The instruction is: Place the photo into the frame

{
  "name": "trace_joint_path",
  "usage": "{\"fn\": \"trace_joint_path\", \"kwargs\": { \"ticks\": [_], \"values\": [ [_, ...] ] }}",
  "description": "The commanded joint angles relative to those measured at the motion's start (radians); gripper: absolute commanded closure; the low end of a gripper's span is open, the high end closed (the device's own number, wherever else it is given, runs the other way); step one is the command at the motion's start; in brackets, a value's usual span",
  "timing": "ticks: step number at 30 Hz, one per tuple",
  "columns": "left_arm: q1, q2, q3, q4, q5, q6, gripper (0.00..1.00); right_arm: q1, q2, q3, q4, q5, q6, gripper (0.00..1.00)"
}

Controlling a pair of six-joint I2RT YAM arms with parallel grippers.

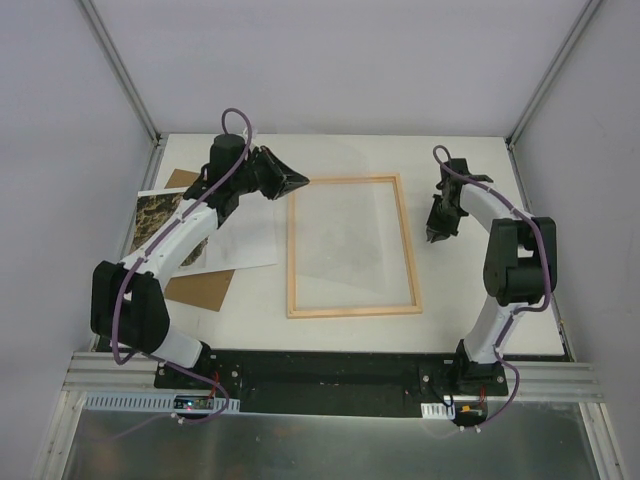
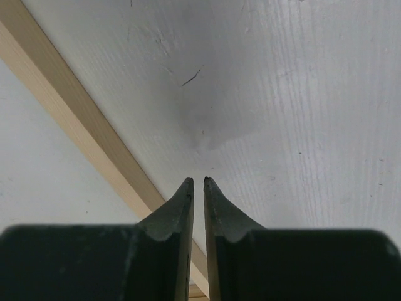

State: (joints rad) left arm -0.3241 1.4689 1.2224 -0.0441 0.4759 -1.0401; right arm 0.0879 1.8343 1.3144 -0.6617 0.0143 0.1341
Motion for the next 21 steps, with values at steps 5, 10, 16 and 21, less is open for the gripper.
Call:
{"fn": "trace_joint_path", "kwargs": {
  "ticks": [5, 10, 16, 21],
  "values": [
    [0.013, 0.071, -0.147, 0.430, 0.168, -0.172, 1.00, -0.001, 0.033, 0.000, 0.022, -0.066, 0.013, 0.88],
    [0.011, 0.099, -0.219, 0.545, 0.173, -0.204, 1.00, -0.002, 0.051, 0.006, 0.025, -0.073, 0.013, 0.88],
    [0.003, 0.119, -0.294, 0.668, 0.168, -0.230, 1.00, 0.007, 0.056, -0.015, 0.040, -0.079, 0.022, 0.91],
    [0.000, 0.143, -0.317, 0.724, 0.173, -0.244, 1.00, 0.019, 0.037, -0.047, 0.050, -0.076, 0.041, 0.93]
  ]
}}
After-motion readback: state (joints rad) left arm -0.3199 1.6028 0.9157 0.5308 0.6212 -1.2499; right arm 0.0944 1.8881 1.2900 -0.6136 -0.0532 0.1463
